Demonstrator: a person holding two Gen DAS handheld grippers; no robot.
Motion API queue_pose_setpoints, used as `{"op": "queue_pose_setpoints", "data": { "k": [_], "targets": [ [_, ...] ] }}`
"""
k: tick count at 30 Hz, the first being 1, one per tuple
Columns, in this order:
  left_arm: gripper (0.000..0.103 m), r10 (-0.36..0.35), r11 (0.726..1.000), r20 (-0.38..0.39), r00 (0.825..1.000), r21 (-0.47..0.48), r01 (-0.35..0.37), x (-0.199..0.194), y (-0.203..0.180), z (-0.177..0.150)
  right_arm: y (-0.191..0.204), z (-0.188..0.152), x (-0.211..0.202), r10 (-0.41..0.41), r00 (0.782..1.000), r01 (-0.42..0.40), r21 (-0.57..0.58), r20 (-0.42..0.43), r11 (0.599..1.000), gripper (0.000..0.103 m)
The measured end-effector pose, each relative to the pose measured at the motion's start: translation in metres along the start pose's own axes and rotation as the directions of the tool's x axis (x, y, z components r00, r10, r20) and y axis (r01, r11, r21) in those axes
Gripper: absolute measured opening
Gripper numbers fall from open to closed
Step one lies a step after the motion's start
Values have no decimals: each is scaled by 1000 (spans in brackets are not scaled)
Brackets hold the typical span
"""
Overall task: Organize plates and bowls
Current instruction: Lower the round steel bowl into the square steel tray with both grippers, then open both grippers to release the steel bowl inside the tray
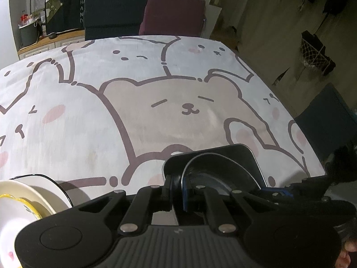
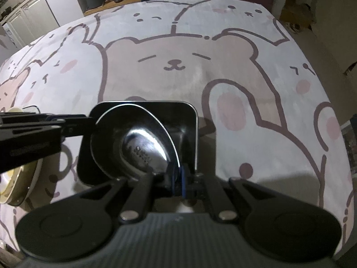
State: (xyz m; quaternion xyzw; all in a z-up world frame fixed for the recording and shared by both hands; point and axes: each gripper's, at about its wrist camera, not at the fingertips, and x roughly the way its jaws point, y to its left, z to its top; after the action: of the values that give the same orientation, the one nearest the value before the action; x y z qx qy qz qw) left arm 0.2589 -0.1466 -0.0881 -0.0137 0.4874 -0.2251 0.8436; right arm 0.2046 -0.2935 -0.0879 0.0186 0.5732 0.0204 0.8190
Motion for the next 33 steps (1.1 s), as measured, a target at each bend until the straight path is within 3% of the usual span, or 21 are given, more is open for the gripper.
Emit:
{"op": "queue_pose_setpoints", "data": {
  "k": [14,18,24,26,28,33],
  "targets": [
    [11,-2,1000,-11,1000,5,2,-3,-1,-2,-4,0,3,23,1000,-23,27,-16,999,12],
    [12,0,1000,-16,1000,3,0,-5,0,-2,-5,0,-1,44,999,-43,40,-6,998,19],
    [25,0,1000,-18,1000,3,0,-9,-1,-4,-8,0,-12,84,996,-86,62,37,994,39],
    [33,3,1000,-20,1000,-1,-3,-11,0,-5,-10,0,-17,99,993,-103,71,59,992,46],
    [50,3,1000,-21,1000,-8,-3,-12,3,-5,-14,1,-22,90,992,-97,77,89,992,55],
    [73,-6,1000,-18,1000,-16,5,-17,8,-6,-33,3,-26,93,987,-110,132,132,985,72]
  ]
}}
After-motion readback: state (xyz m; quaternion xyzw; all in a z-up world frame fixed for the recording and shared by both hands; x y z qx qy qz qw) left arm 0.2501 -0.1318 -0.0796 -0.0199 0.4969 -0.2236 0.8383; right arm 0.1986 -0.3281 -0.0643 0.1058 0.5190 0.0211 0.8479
